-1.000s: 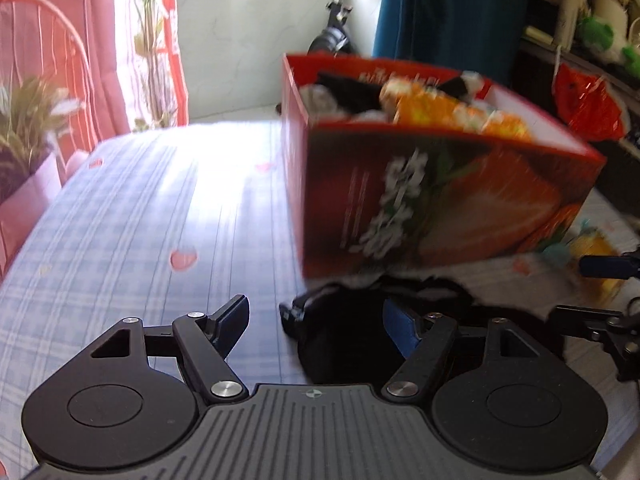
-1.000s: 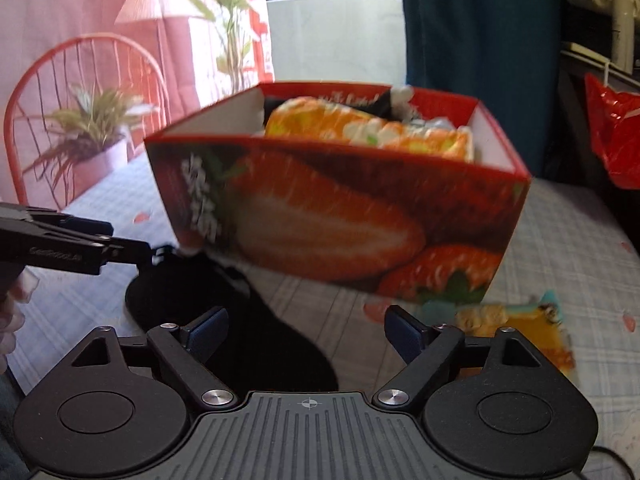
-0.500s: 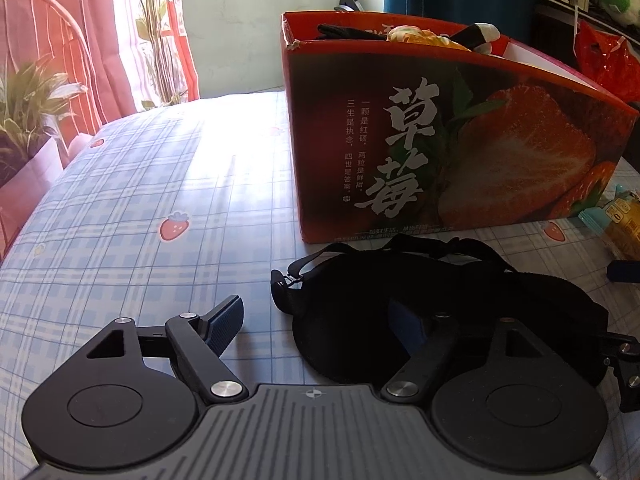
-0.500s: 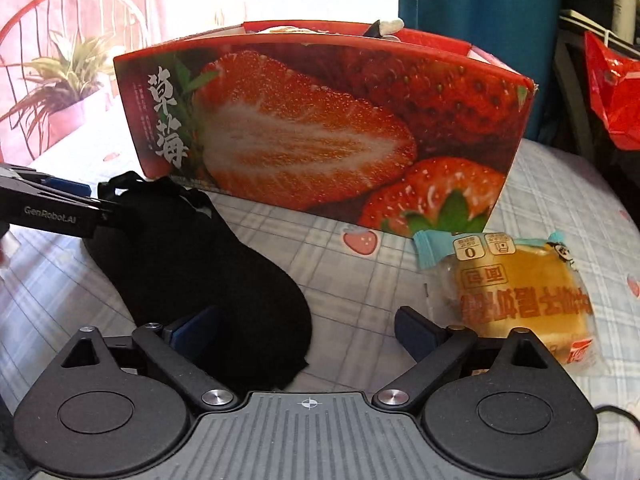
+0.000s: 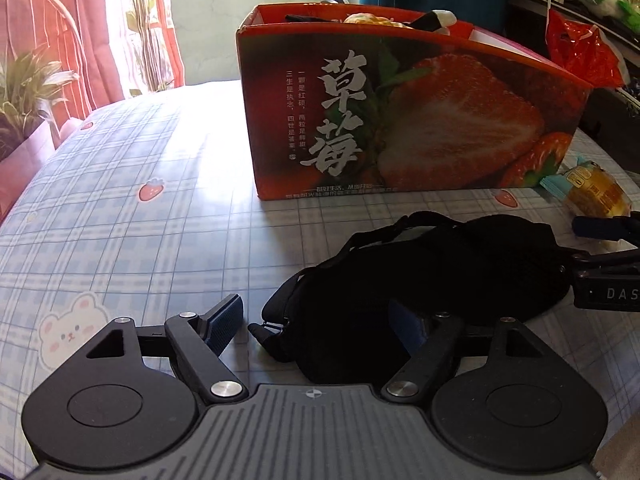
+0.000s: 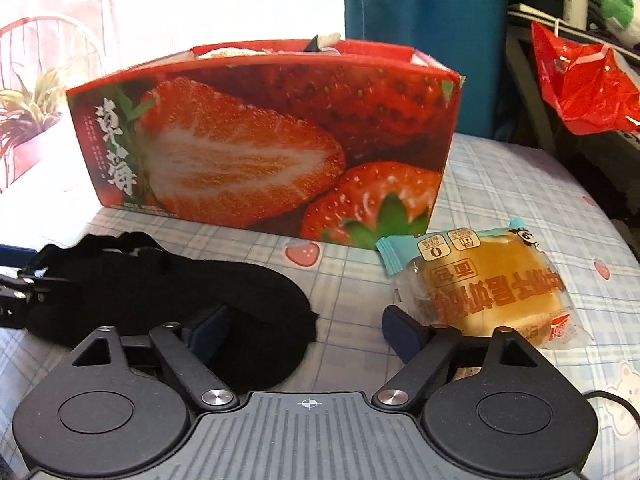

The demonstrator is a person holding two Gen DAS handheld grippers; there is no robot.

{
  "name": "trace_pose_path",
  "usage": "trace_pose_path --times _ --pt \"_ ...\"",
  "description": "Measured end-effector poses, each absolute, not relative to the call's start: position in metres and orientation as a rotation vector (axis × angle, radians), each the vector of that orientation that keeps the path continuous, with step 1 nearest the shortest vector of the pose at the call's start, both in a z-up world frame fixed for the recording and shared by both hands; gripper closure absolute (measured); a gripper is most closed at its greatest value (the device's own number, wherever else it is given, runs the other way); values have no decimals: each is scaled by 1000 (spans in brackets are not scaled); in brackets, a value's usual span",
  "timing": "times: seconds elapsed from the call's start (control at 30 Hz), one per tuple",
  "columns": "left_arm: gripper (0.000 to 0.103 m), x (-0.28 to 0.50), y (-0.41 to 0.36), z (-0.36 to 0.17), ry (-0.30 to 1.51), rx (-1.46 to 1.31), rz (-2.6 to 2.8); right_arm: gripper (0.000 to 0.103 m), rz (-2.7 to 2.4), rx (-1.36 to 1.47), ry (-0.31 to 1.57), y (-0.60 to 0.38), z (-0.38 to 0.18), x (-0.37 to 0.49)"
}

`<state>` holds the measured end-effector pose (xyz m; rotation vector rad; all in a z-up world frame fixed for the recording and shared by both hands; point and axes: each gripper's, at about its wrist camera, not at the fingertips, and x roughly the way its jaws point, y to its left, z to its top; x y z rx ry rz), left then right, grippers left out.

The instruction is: Organize soft objects

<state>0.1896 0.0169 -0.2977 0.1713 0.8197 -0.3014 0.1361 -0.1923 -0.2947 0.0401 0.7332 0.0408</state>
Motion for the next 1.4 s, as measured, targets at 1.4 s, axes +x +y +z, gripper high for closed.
trace_pose_path --times 1.4 --pt "34 158 39 -287 799 56 -275 37 189 4 684 -178 -295 122"
